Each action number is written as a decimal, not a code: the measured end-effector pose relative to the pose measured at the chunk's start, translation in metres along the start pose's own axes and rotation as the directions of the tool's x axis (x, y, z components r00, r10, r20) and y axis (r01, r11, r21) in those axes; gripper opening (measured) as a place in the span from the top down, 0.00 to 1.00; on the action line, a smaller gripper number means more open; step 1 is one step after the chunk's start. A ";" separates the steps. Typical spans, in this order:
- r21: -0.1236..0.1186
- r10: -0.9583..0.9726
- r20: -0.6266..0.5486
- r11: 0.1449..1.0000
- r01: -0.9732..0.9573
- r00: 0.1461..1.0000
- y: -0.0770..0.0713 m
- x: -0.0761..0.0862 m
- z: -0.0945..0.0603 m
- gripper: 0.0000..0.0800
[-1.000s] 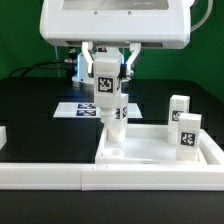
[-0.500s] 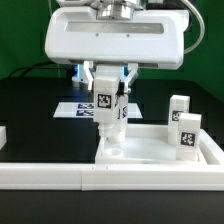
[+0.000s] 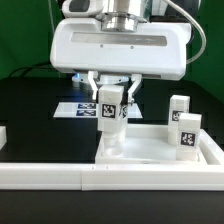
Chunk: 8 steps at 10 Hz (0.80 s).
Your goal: Assemble square table
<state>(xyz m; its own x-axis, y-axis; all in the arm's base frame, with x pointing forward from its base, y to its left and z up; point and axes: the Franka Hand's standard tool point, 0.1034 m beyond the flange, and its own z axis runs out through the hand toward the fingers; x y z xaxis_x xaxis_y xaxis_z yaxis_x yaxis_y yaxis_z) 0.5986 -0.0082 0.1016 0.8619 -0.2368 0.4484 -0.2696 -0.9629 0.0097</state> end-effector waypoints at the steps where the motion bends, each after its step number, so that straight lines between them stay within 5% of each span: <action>1: 0.000 -0.005 0.005 1.000 0.005 1.000 -0.002 -0.003 0.002 0.64; 8: -0.009 -0.021 -0.011 1.000 0.021 1.000 -0.003 -0.009 0.013 0.64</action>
Offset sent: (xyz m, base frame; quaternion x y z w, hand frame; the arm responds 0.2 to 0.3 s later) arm 0.0017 0.0071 -0.0103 -0.0007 0.0070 0.0047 1.0000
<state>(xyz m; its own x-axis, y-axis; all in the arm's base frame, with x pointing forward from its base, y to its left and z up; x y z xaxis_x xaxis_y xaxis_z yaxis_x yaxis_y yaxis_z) 0.5974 -0.0052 0.0863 0.8625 -0.2148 0.4582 -0.2552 -0.9665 0.0272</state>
